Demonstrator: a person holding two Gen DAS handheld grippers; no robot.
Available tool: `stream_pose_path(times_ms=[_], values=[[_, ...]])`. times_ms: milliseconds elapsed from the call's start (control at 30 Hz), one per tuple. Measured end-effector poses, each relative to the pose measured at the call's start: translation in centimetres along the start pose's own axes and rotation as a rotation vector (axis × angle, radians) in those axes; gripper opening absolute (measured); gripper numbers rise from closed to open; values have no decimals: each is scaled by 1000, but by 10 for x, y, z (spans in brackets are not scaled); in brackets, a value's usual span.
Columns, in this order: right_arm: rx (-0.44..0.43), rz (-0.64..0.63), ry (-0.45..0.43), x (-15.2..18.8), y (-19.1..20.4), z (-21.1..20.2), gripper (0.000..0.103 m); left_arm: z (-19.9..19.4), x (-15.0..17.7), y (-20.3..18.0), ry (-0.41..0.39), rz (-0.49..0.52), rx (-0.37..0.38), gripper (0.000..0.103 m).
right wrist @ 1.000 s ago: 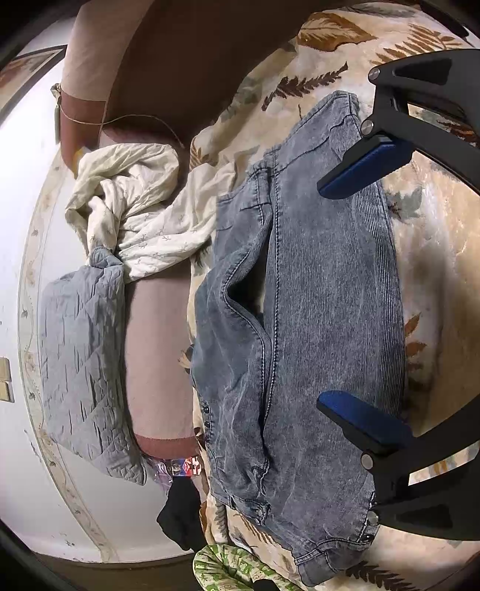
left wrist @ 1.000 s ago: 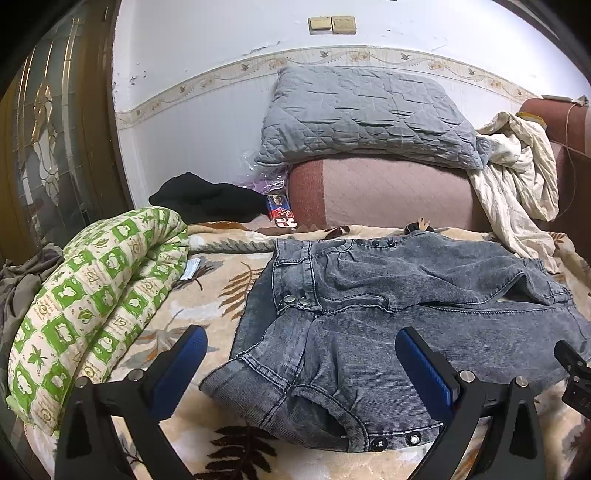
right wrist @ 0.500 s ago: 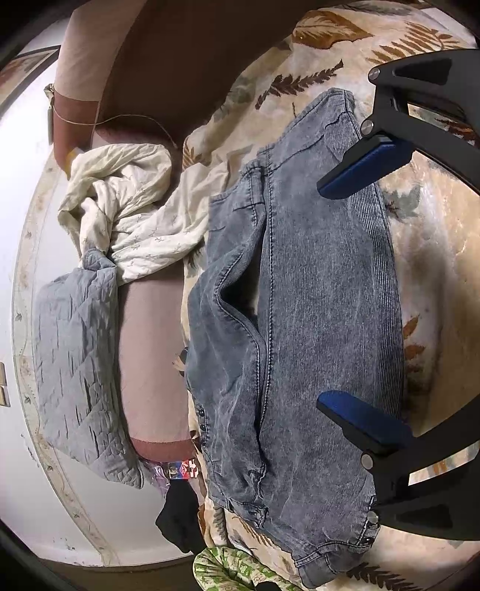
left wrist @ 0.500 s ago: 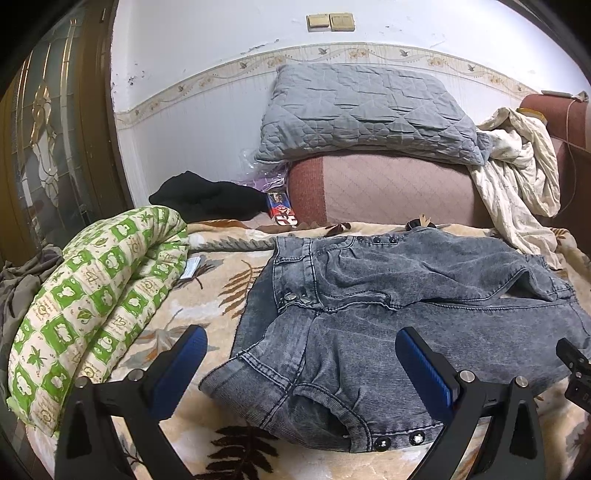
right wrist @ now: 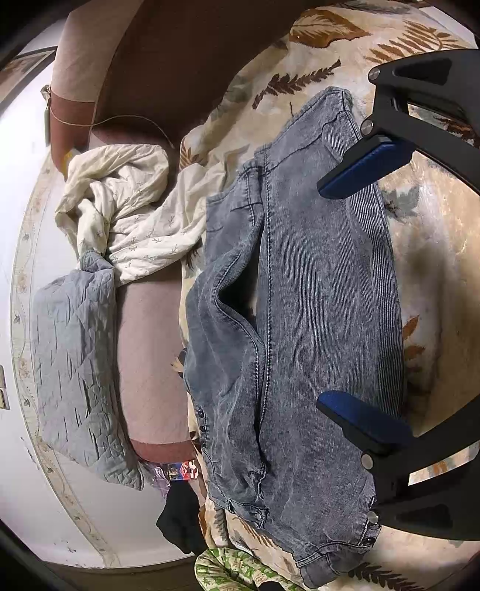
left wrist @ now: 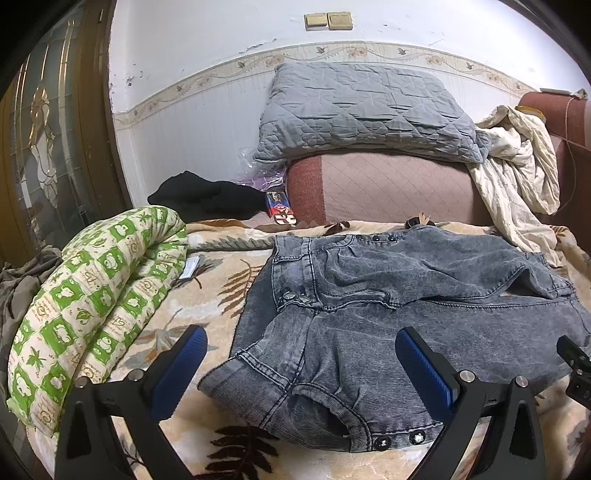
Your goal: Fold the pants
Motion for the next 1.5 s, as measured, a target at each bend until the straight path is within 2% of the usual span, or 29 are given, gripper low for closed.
stream_pose_path(times_ms=[500,1167,1333,1500], values=[[-1,2,2,-1,0,1,103,4,3,-6,11,21,0,103],[-14,14,29,-2,-5,2,103,29,14,-17,101,81,38,103],[-43,63,65,-8,-13,5,103,37,8,3,105,63,12,103],[-56,64,46,-33,-24,6,103,57,1,43,125,-18,-48,103]])
Point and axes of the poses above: each gripper's, at about its wrist camera, not at the fingertips, and z roughly the way its jaws point, y to its left, x to its underside, the point moved 2 cm from there along z, roughly the way its jaws point, and after that the axes turned 12 degrees about z, right-handed, at the moved point
